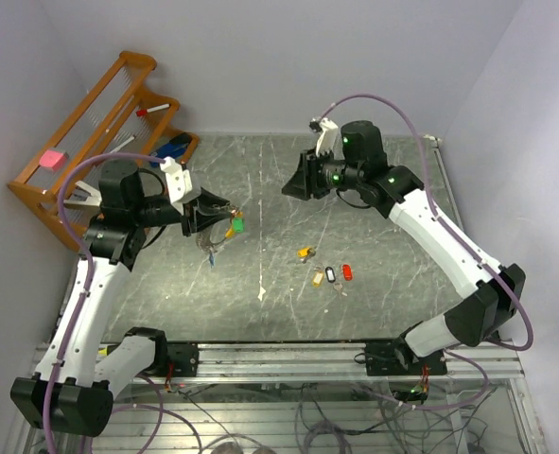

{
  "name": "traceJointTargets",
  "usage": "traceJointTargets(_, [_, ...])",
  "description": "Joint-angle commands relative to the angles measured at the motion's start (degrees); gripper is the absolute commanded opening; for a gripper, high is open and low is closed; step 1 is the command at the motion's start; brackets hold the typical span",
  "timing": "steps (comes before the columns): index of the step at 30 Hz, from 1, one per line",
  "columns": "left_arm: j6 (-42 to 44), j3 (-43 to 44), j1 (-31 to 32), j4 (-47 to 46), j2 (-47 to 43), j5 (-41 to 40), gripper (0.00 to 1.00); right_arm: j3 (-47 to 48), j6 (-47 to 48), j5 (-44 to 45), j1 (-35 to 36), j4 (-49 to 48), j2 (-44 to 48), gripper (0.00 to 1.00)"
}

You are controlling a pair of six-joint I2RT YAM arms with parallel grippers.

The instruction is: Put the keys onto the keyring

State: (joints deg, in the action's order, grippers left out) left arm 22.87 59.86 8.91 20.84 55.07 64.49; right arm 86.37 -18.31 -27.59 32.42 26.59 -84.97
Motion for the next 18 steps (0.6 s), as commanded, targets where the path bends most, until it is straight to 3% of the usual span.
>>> traceJointTargets(1, [-4.28, -1.05, 0.5, -7.1, -0.8, -1.72, 0.07, -2.28, 2.57, 9.37, -0.26, 11.39, 0.27, 0.34])
traceJointTargets(10, [-8.28, -1.88, 0.5, -10.79, -1.16, -2.1, 0.07, -6.32, -1.05, 19.72, -2.09, 24.71, -1.95, 0.25])
traceJointTargets(18, [-10.73, -2.98, 0.5, -13.62, -1.24, -1.95, 0.07, -12.16, -3.82, 20.86, -2.19, 28.58, -5.18, 0.34])
